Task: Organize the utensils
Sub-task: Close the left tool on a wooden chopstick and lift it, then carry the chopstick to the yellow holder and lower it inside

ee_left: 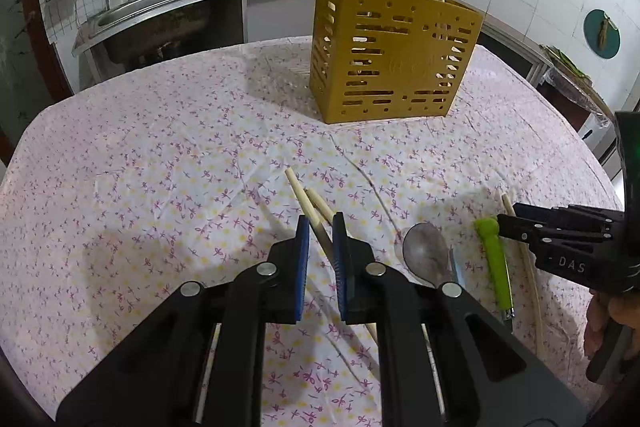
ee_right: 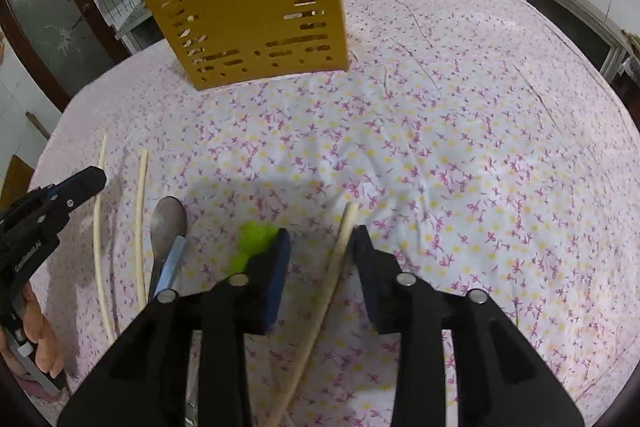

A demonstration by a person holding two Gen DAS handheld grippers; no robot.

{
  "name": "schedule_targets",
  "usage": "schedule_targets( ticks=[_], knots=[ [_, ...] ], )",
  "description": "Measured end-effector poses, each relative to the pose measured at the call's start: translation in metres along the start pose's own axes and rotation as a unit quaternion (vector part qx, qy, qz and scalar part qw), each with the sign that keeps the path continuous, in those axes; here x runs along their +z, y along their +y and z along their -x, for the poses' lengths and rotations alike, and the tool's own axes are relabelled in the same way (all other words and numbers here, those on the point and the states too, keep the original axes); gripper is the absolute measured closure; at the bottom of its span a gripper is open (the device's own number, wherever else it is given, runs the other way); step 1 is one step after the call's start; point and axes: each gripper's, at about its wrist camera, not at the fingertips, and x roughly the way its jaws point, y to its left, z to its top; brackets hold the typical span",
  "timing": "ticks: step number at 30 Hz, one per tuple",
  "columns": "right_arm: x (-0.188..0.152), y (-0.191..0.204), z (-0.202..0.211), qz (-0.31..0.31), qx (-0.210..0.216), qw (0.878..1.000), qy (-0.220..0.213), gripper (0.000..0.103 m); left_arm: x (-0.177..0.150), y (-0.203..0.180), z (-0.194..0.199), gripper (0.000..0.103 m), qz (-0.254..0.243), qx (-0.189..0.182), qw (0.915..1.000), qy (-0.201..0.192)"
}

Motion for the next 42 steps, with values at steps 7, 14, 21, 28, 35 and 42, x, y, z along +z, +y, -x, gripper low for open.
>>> schedule_targets(
  ticks=[7, 14, 21, 28, 35, 42],
  knots=[
    [-0.001, -0.005, 0.004, -0.007, -0.008, 1.000, -0.013, 0.094, 0.001, 0.003, 0.003, 0.093, 0.006, -0.008, 0.9999, -0.003],
    [-0.005, -0.020, 0.034, -0.011, 0.010, 0.998, -0.069, 0.097, 0.003, 0.002, 0.016, 0.093, 0.009, -0.019, 0.9995, -0.023],
    [0.002, -0.018, 0.064, -0.003, 0.048, 0.990, -0.131, 0.097, 0.011, -0.007, 0.043, 0.094, -0.002, -0.026, 0.9972, -0.070],
    [0.015, -0.025, 0.100, 0.008, 0.091, 0.969, -0.229, 0.097, 0.026, -0.017, 0.066, 0.097, -0.021, -0.019, 0.9915, -0.127],
    [0.030, -0.034, 0.116, 0.011, 0.103, 0.955, -0.279, 0.097, 0.047, -0.031, 0.077, 0.098, -0.039, -0.021, 0.9861, -0.160],
    [0.043, -0.041, 0.113, 0.012, 0.109, 0.948, -0.298, 0.097, 0.065, -0.040, 0.075, 0.098, -0.045, -0.028, 0.9822, -0.180]
  ],
)
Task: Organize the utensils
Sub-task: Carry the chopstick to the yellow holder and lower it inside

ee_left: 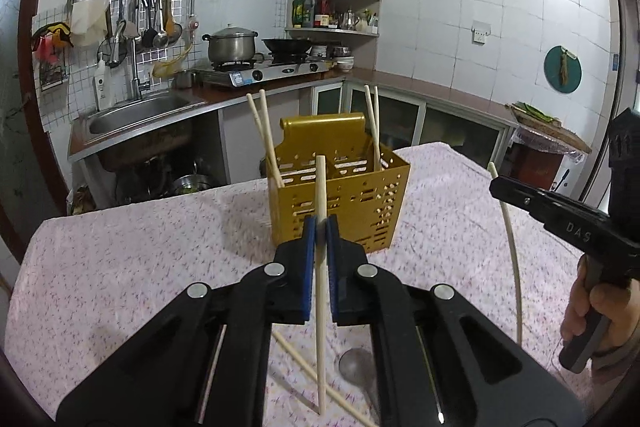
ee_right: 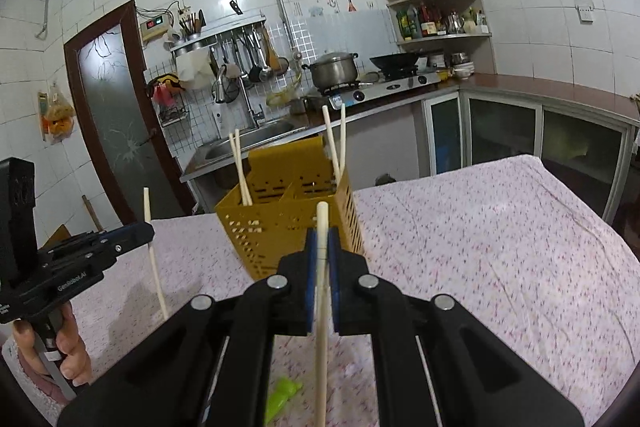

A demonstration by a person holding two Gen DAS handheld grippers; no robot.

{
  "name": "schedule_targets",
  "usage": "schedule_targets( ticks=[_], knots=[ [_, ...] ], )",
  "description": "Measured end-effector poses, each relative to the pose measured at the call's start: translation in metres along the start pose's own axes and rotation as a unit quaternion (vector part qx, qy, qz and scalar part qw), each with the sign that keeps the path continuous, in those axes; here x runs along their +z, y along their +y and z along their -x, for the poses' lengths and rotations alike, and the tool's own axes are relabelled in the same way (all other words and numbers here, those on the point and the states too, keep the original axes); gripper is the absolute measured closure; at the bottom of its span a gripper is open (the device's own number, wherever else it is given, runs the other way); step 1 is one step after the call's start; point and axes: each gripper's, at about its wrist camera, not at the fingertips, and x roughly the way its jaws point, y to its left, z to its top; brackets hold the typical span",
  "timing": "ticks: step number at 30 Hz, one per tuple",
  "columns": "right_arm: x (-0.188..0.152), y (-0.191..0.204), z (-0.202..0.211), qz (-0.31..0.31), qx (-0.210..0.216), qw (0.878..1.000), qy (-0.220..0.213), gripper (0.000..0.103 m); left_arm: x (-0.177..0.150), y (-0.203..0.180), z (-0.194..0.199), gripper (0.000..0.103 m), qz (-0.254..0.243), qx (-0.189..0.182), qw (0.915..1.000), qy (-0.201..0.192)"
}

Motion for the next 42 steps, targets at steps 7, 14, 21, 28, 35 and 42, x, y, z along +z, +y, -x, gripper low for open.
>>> schedule_targets(
  ticks=[7, 14, 21, 28, 35, 42],
  knots=[
    [0.010, 0.000, -0.011, -0.004, 0.006, 1.000, -0.021, 0.097, 0.008, 0.004, -0.005, 0.099, 0.011, 0.000, 0.9997, -0.020],
    [0.045, 0.004, -0.018, 0.001, 0.016, 0.998, -0.061, 0.097, 0.040, 0.008, -0.003, 0.099, 0.014, -0.007, 0.9985, -0.052],
    [0.095, 0.017, -0.032, 0.019, 0.020, 0.992, -0.126, 0.097, 0.092, 0.010, 0.002, 0.099, 0.014, -0.006, 0.9943, -0.106],
    [0.145, 0.032, -0.056, 0.040, 0.020, 0.981, -0.190, 0.097, 0.152, 0.009, -0.001, 0.099, 0.005, 0.003, 0.9866, -0.163],
    [0.165, 0.037, -0.091, 0.050, 0.016, 0.972, -0.230, 0.097, 0.161, 0.018, -0.041, 0.099, -0.005, 0.015, 0.9860, -0.166],
    [0.136, 0.027, -0.123, 0.062, 0.035, 0.972, -0.222, 0.097, 0.123, 0.035, -0.087, 0.099, 0.022, -0.012, 0.9912, -0.130]
  ],
)
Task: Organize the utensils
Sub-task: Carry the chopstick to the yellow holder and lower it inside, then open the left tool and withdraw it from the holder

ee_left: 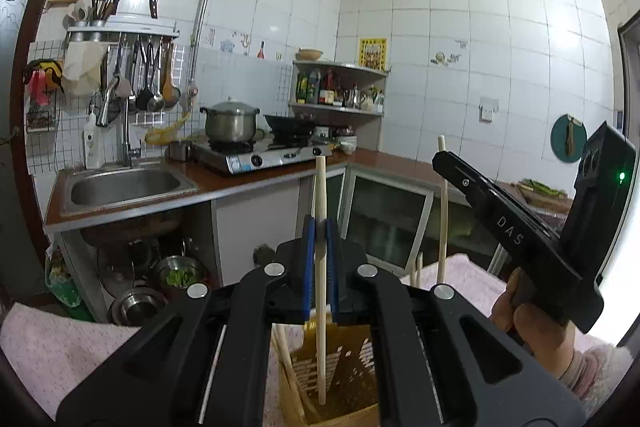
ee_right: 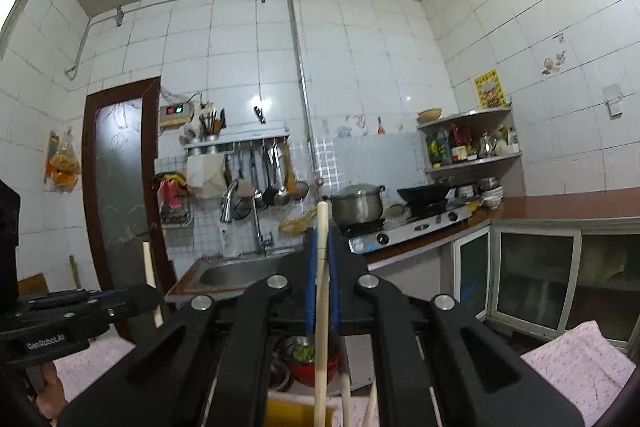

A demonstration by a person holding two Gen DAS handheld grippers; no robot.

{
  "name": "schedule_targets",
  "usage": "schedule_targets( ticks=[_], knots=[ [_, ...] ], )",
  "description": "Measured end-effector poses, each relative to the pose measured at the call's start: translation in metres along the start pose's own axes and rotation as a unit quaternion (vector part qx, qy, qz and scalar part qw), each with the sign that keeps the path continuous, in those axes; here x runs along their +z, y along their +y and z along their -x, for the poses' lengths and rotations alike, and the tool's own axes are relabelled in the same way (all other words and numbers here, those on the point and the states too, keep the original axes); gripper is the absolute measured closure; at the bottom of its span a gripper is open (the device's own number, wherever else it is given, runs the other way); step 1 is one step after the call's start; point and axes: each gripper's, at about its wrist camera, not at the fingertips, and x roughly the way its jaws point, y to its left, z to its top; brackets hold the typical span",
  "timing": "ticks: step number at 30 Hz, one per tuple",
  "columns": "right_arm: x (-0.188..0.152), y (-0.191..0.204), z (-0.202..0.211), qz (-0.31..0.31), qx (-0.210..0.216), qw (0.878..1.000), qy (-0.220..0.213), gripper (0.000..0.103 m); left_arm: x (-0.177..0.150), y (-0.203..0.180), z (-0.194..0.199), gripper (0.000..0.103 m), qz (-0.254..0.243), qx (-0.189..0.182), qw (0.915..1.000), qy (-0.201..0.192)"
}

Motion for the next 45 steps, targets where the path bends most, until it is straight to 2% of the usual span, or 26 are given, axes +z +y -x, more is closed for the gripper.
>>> schedule_targets(
  ticks=[9, 14, 18, 19, 20, 21, 22, 23, 25, 27, 29, 32, 38, 42, 45],
  knots=[
    [-0.054, -0.018, 0.017, -0.006, 0.009, 0.999, 0.047, 0.097, -0.057, 0.014, -0.003, 0.099, 0.027, -0.022, 0.9984, 0.044],
    [-0.076, -0.023, 0.018, -0.018, 0.012, 0.996, 0.090, 0.096, -0.075, 0.019, -0.007, 0.098, 0.037, -0.020, 0.9965, 0.072],
    [-0.079, -0.024, 0.020, -0.020, 0.008, 0.994, 0.111, 0.096, -0.082, 0.021, -0.009, 0.098, 0.045, -0.006, 0.9946, 0.093],
    [-0.078, -0.025, 0.021, -0.023, 0.006, 0.993, 0.117, 0.092, -0.081, 0.022, -0.007, 0.096, 0.047, -0.005, 0.9942, 0.096],
    [-0.075, -0.027, 0.022, -0.029, 0.002, 0.991, 0.127, 0.083, -0.079, 0.023, -0.005, 0.085, 0.051, -0.003, 0.9936, 0.101],
    [-0.073, -0.027, 0.026, -0.033, 0.000, 0.991, 0.128, 0.054, -0.078, 0.024, -0.002, 0.077, 0.054, 0.001, 0.9932, 0.103],
    [-0.071, -0.027, 0.031, -0.035, -0.003, 0.992, 0.122, 0.043, -0.076, 0.024, 0.005, 0.060, 0.057, 0.010, 0.9935, 0.098],
    [-0.069, -0.026, 0.037, -0.032, -0.007, 0.993, 0.117, 0.043, -0.075, 0.024, 0.011, 0.047, 0.057, 0.019, 0.9938, 0.094],
    [-0.064, -0.023, 0.047, -0.020, -0.014, 0.992, 0.125, 0.043, -0.072, 0.022, 0.024, 0.041, 0.056, 0.033, 0.9938, 0.090],
    [-0.062, -0.021, 0.059, -0.022, -0.018, 0.991, 0.133, 0.043, -0.073, 0.025, 0.036, 0.036, 0.068, 0.037, 0.9915, 0.104],
    [-0.063, -0.017, 0.074, -0.015, -0.031, 0.988, 0.150, 0.042, -0.077, 0.027, 0.045, 0.025, 0.080, 0.043, 0.9891, 0.116],
    [-0.068, -0.009, 0.091, -0.001, -0.057, 0.983, 0.173, 0.034, -0.090, 0.032, 0.064, 0.015, 0.089, 0.056, 0.9850, 0.137],
    [-0.093, 0.001, 0.127, 0.007, -0.101, 0.962, 0.254, 0.028, -0.124, 0.036, 0.088, 0.006, 0.092, 0.088, 0.9743, 0.186],
    [-0.112, 0.006, 0.144, 0.002, -0.118, 0.949, 0.293, 0.027, -0.146, 0.042, 0.095, 0.005, 0.102, 0.096, 0.9647, 0.223],
    [-0.128, 0.011, 0.153, 0.005, -0.134, 0.939, 0.316, 0.027, -0.166, 0.042, 0.097, 0.005, 0.108, 0.109, 0.9545, 0.255]
  ],
)
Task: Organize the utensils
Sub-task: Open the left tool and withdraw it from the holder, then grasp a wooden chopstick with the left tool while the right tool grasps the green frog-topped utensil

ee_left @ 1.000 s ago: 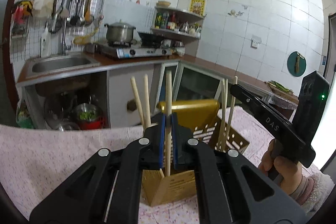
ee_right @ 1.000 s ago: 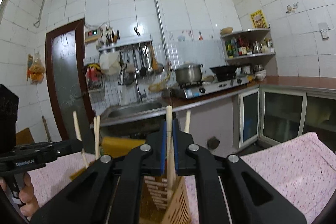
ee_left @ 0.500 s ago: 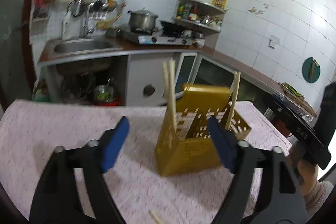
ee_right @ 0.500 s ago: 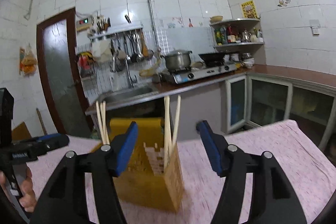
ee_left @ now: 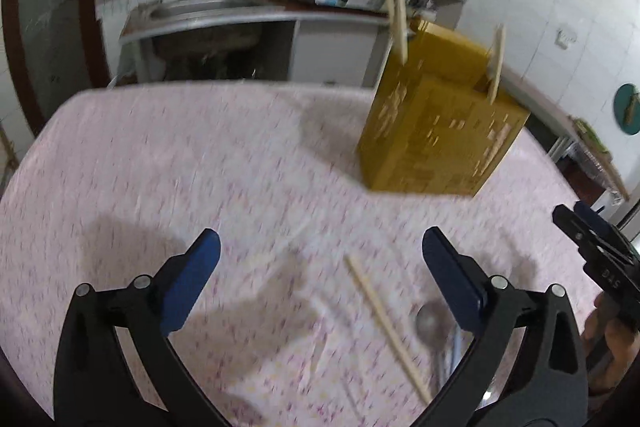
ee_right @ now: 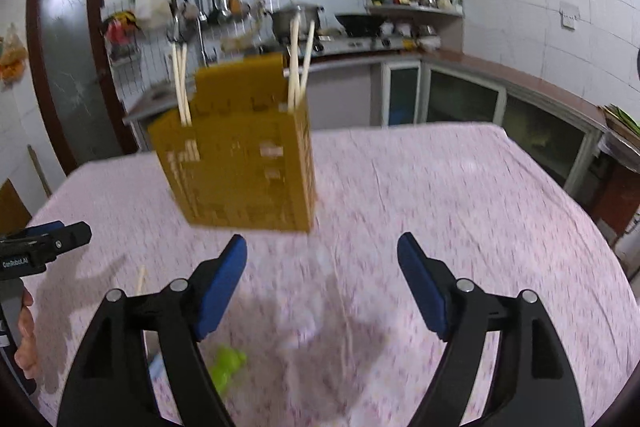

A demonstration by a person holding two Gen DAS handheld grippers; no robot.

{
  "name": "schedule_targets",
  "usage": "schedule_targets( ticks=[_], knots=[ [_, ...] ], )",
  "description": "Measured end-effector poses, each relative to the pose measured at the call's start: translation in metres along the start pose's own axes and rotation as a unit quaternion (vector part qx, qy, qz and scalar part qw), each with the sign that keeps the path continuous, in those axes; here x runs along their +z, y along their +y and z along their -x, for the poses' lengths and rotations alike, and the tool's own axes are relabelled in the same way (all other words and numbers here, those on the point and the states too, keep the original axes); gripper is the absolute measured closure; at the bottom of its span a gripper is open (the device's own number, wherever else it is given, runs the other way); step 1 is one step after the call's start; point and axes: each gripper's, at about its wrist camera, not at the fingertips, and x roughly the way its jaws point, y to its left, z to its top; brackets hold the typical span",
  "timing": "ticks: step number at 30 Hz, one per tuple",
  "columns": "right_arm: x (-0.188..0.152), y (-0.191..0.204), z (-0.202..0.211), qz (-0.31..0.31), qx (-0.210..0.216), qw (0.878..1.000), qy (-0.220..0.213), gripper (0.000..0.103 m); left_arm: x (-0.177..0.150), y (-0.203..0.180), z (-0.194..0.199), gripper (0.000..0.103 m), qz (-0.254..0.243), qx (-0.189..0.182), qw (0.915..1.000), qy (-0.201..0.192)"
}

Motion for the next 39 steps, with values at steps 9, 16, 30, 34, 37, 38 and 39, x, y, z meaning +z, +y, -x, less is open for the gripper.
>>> schedule_targets(
  ticks=[9, 16, 30, 34, 37, 38, 39],
  knots=[
    [-0.042, 0.015, 0.003, -0.010, -0.007, 0.999, 0.051, 0.023, -0.031, -0.003, -0.017, 0.005, 0.006, 0.012, 0.9986, 0.051],
    [-0.060, 0.027, -0.002, -0.012, -0.005, 0.996, 0.087, 0.024, -0.041, -0.007, -0.030, 0.019, 0.017, 0.012, 0.9953, 0.094],
    [-0.062, 0.054, -0.021, -0.013, 0.021, 0.988, 0.152, 0.060, -0.034, -0.034, -0.049, 0.051, -0.005, -0.006, 0.9921, 0.125],
    [-0.063, 0.059, -0.028, -0.012, 0.032, 0.986, 0.161, 0.073, -0.031, -0.039, -0.054, 0.052, -0.018, 0.002, 0.9911, 0.132],
    [-0.064, 0.063, -0.028, -0.004, 0.037, 0.986, 0.161, 0.077, -0.029, -0.042, -0.057, 0.057, -0.028, 0.001, 0.9913, 0.129],
    [-0.064, 0.063, -0.028, -0.004, 0.038, 0.986, 0.162, 0.077, -0.028, -0.040, -0.058, 0.064, -0.029, 0.001, 0.9915, 0.127],
    [-0.064, 0.062, -0.028, -0.006, 0.041, 0.986, 0.162, 0.077, -0.027, -0.039, -0.059, 0.067, -0.029, 0.001, 0.9917, 0.126]
  ],
)
